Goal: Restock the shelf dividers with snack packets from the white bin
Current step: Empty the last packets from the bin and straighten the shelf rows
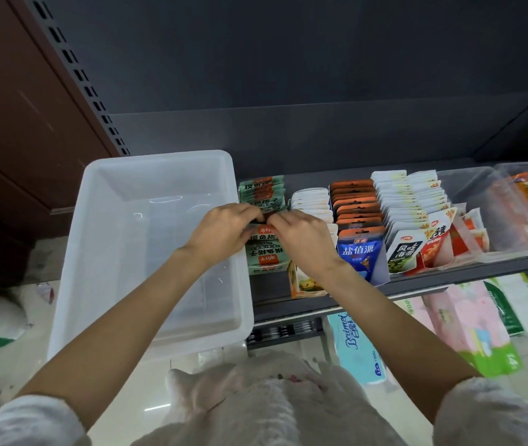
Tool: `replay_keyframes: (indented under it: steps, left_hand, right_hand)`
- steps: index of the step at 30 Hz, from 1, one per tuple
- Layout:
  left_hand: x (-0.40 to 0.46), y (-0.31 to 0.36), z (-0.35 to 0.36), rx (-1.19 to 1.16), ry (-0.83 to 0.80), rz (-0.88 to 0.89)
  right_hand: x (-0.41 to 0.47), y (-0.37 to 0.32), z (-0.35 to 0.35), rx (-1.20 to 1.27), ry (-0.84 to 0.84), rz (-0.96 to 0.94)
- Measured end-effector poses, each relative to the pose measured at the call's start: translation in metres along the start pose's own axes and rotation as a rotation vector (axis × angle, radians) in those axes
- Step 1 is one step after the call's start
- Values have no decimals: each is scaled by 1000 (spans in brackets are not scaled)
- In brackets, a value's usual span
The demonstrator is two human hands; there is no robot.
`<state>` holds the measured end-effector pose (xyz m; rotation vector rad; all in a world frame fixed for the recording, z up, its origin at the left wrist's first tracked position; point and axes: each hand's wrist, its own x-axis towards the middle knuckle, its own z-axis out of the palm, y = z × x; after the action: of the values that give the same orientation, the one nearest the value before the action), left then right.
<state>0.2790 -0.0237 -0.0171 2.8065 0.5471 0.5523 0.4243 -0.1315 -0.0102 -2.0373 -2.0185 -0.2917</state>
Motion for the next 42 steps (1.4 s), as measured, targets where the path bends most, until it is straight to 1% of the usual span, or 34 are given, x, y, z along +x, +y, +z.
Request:
replay_keyframes:
  steps: [2, 3, 5, 8, 13, 17, 19, 20, 22, 24, 27, 30, 33, 36, 40, 42]
  left_hand:
    - [3, 0, 2, -25, 22, 2]
    - [4, 0, 2, -40, 25, -5]
    - [5, 0, 2, -62, 22, -21]
    - [6, -1, 3, -84, 11, -44]
    - [9, -3, 2, -109, -1, -90]
    - [10, -3, 1, -112, -10, -97]
    - [10, -2, 0, -112, -13, -100]
    - [10, -2, -1, -111, -14, -105]
    - [11, -3, -2, -116, -15, -118]
    - [11, -3, -3, -122, -21, -126]
    - [12, -4, -2, -112, -27, -127]
    - [12, -2, -2, -115, -25, -130]
    - [11, 1, -6, -129, -32, -130]
    - [6, 5, -10, -132, -8, -102]
    - [-10, 15, -8, -146, -48, -34]
    - [-12, 17, -7, -170, -65, -43]
  right_hand:
    - [-14, 1, -3, -23, 119, -96]
    - [-23, 1, -3, -33, 136, -147]
    - [-42, 0, 3, -56, 96, -204]
    - [-53, -6, 15, -118, 1, -171]
    - [-46, -13, 19, -137, 23, -105]
    - [-42, -8, 18, -183, -29, -73]
    - [-31, -6, 14, -232, -102, -99]
    - [-25, -6, 11, -269, -165, -128]
    - [-13, -6, 2, -335, -298, -211]
    - [-6, -7, -6, -391, -393, -292]
    - [-4, -10, -4, -471, -474, -374]
    - [-6, -12, 1, -447, -519, -409]
    - [-14, -14, -6, -383, -449, -431]
    - [-30, -12, -15, -318, -383, -400]
    - [-36, -5, -29, -198, -221, -213]
    - [-32, -3, -33, -167, -183, -121]
